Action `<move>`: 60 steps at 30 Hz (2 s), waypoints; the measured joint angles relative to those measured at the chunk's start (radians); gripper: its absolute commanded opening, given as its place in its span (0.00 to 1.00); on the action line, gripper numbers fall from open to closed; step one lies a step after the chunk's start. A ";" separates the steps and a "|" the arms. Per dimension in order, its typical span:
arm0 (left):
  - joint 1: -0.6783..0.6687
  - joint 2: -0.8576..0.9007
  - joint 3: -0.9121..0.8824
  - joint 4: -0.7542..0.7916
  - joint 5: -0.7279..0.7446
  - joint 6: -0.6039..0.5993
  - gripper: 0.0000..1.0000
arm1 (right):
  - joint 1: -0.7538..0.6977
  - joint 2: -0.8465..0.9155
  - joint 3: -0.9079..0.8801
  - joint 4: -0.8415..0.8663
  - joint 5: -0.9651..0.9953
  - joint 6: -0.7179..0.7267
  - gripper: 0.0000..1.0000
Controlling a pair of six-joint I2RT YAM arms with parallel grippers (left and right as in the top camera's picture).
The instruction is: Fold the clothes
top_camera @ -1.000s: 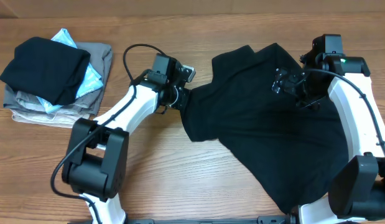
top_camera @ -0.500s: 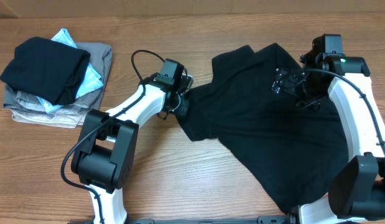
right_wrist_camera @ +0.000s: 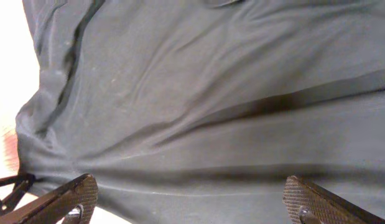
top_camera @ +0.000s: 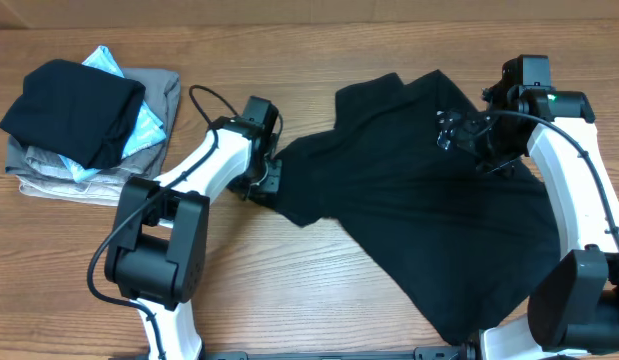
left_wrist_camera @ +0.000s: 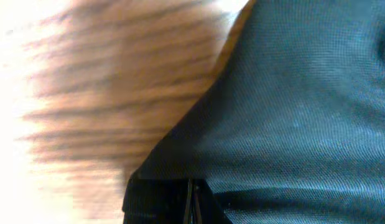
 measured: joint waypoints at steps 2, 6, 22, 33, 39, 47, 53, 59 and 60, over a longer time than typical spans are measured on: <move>0.010 -0.001 -0.001 -0.021 -0.003 -0.017 0.04 | 0.000 0.000 0.000 0.000 0.000 0.000 1.00; 0.031 -0.003 -0.005 -0.066 -0.008 -0.053 0.04 | 0.000 0.000 0.000 0.001 0.000 0.000 1.00; 0.043 -0.039 -0.030 -0.222 -0.045 -0.164 0.41 | 0.000 0.000 0.000 0.001 0.000 0.000 1.00; 0.033 -0.293 0.412 -0.163 0.071 -0.073 0.44 | 0.000 0.000 0.000 0.001 0.000 0.000 1.00; -0.016 -0.255 0.458 0.042 0.172 0.014 0.18 | 0.000 0.000 0.000 0.000 0.000 0.000 1.00; -0.034 0.071 0.457 0.177 0.263 0.090 0.04 | 0.000 0.000 0.000 0.000 0.000 0.000 1.00; -0.034 0.241 0.455 0.249 0.325 0.105 0.04 | 0.000 0.000 0.000 0.001 0.000 0.000 1.00; -0.034 0.273 0.455 0.300 0.346 0.115 0.04 | 0.000 0.000 0.000 0.001 0.000 0.000 1.00; -0.034 0.277 0.455 0.306 0.347 0.116 0.04 | 0.000 0.000 0.000 0.001 0.000 0.000 1.00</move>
